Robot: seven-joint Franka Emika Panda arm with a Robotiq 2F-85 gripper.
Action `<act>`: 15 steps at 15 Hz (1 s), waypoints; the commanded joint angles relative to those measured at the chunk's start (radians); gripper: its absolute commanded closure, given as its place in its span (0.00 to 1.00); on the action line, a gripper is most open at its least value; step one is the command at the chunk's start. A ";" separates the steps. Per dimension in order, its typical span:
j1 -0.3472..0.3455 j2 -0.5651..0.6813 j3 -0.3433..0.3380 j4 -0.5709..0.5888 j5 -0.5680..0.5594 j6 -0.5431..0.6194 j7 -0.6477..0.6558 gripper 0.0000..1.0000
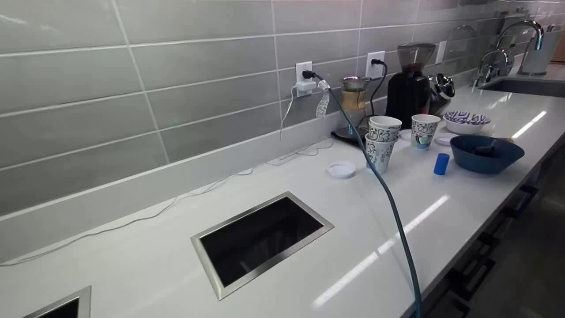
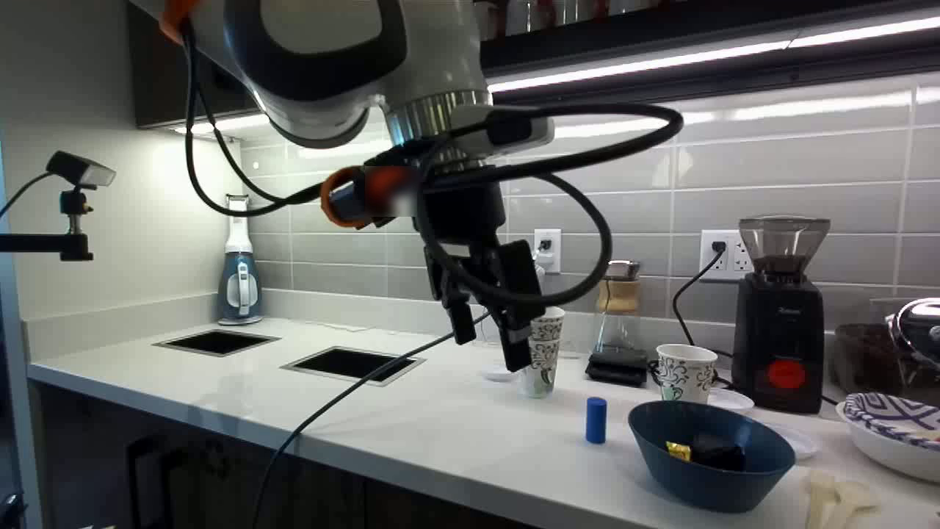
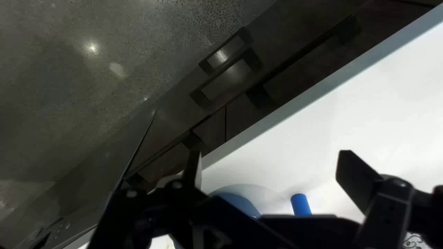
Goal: Open the right drawer fully
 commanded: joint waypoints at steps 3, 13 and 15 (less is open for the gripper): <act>-0.007 0.000 0.007 0.002 0.004 -0.002 -0.003 0.00; -0.015 0.254 -0.144 0.076 0.336 0.066 -0.033 0.00; -0.025 0.318 -0.150 0.085 0.402 0.126 -0.029 0.00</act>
